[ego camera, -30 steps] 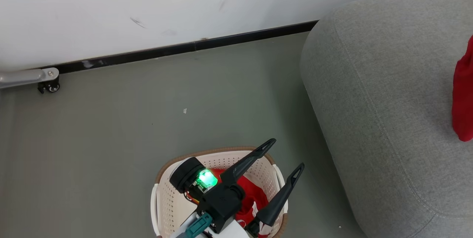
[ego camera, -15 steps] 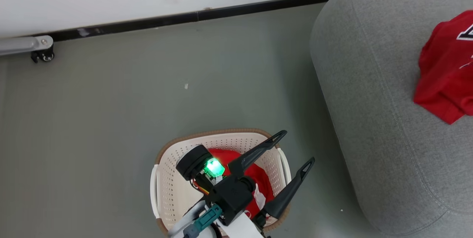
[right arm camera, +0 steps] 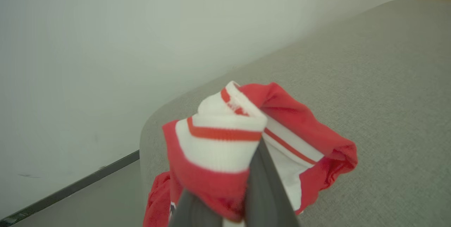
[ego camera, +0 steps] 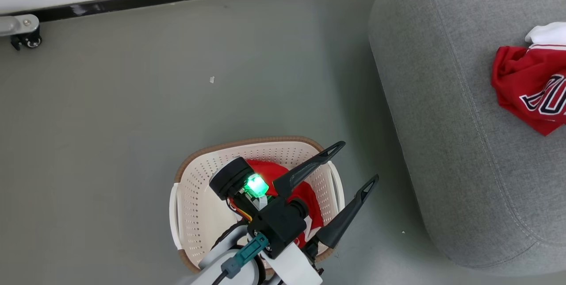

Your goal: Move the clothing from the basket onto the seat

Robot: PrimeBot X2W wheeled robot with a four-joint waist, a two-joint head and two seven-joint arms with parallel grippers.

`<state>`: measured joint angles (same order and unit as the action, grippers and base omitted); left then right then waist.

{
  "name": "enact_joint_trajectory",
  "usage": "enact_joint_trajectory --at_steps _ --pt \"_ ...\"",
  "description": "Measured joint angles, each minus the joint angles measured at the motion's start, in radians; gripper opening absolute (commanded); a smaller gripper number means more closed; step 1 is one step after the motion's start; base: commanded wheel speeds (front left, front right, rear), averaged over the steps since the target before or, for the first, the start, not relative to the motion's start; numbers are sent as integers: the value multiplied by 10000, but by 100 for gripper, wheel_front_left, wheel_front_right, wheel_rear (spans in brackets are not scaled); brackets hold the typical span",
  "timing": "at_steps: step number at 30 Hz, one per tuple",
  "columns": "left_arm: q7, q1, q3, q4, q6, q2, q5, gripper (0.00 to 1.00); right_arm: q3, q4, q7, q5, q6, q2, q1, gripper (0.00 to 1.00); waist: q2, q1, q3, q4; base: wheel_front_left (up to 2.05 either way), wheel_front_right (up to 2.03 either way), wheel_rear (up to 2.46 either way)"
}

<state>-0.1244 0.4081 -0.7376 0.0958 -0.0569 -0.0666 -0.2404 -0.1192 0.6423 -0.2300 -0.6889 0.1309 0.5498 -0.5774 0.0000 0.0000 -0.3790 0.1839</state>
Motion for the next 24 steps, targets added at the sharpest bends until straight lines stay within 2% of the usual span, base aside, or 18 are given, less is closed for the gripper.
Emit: enact_joint_trajectory --at_steps 12,13,14,16,18,19,24 --pt "-21 206 121 -203 -2 -58 48 100 -194 1152 -81 -58 -2 -600 453 0 0 0 -325 203 0 0 0" --pt "-50 206 119 -234 -2 -58 48 100 -180 1197 -82 -58 -2 -627 465 10 0 0 -318 222 0 0 0" --pt "-58 206 119 -270 -33 -58 48 100 -173 1248 -90 -58 -2 -656 476 29 0 0 -308 241 0 0 0" --pt "-104 206 115 -355 -88 -59 48 100 -155 1342 -92 -58 -2 -713 571 47 0 0 -283 280 0 0 0" --pt "-107 206 115 -418 -88 -65 46 100 -100 1444 -92 -58 -2 -765 660 94 0 0 -251 323 0 0 0" --pt "-127 206 115 -449 -88 -65 44 100 -75 1461 -92 -61 -2 -780 677 100 0 0 -233 346 0 0 0" --pt "-150 205 119 -587 -132 -79 -19 100 42 1465 -109 -71 0 -803 774 100 0 0 -135 481 0 0 0"
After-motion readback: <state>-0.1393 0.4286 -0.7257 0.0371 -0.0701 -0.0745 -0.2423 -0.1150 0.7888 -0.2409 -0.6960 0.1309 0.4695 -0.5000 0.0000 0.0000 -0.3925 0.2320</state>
